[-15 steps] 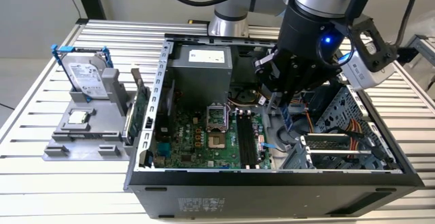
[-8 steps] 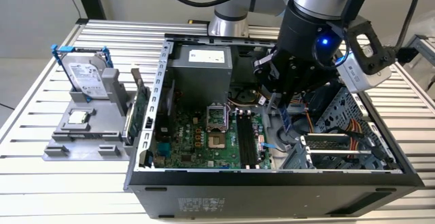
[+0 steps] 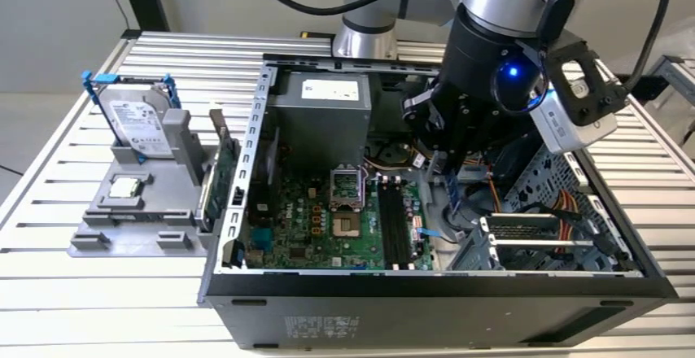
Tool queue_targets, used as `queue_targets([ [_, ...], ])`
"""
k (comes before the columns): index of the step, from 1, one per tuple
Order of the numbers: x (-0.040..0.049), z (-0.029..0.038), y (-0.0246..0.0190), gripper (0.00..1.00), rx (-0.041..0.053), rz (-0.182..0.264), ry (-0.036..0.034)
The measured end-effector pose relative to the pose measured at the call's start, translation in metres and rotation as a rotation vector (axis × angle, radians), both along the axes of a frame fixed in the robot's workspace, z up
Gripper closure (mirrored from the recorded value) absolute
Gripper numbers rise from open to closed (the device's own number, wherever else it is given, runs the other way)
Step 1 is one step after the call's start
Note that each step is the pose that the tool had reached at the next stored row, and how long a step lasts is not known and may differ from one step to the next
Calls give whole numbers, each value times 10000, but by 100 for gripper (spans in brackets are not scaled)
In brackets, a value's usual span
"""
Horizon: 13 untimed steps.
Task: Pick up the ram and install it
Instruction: 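Insert the ram into the slot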
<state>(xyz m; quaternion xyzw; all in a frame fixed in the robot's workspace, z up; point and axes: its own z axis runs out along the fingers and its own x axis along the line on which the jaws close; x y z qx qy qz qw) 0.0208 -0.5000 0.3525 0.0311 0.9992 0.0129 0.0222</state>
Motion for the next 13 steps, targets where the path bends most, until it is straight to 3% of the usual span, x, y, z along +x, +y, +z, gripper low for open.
queue_targets([
  [13, -13, -34, 0, 100, -1, -245, 0],
])
